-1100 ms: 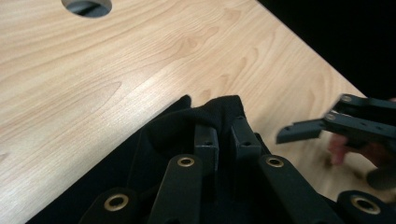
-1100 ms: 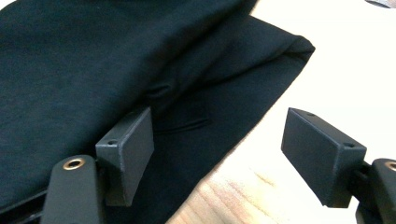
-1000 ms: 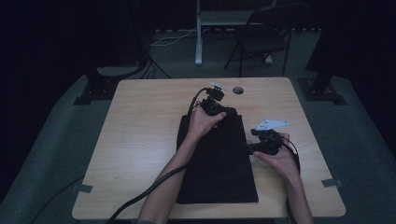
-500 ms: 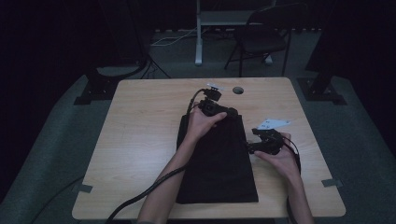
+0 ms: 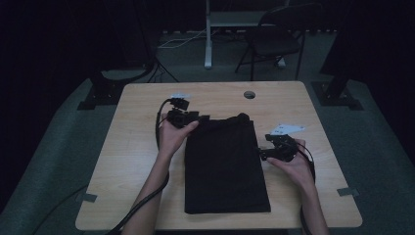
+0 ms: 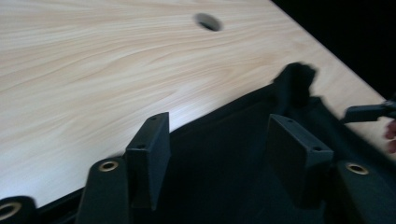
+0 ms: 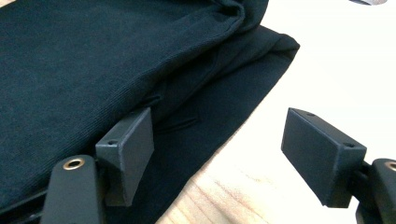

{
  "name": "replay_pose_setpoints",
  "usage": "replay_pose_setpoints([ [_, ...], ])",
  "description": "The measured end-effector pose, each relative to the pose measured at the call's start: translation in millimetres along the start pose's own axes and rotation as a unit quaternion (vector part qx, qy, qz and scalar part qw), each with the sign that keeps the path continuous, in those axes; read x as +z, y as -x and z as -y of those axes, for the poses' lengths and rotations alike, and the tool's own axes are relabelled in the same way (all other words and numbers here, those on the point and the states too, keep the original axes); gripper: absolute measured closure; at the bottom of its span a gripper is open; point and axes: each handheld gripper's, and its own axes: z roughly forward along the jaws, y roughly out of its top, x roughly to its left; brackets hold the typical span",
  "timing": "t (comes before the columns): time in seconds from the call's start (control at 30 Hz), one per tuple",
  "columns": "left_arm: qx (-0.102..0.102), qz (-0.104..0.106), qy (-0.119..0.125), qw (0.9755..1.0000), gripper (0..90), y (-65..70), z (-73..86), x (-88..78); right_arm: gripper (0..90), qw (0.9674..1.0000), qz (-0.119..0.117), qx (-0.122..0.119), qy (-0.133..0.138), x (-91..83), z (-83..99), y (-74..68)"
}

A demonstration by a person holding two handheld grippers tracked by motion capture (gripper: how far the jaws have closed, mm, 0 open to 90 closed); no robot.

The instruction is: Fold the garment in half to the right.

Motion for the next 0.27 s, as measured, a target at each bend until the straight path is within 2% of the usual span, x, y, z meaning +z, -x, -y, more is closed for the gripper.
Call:
replay_pose_setpoints([
  [0.13,-0.009,-0.010,0.007,0.9999,39.7,-10.3,26.0,-23.5,24.7,1.0000,0.003,-0.001,-0.003,0.5,0.1,0.0],
  [0.2,-0.006,-0.020,0.008,0.9997,39.2,-11.8,38.3,-31.3,24.8,1.0000,0.002,-0.002,-0.003,0.8,-0.1,0.2],
  [0.27,-0.008,-0.021,0.004,0.9997,38.3,-11.9,48.1,-36.8,24.7,1.0000,0.002,-0.002,-0.005,1.4,0.0,0.1],
])
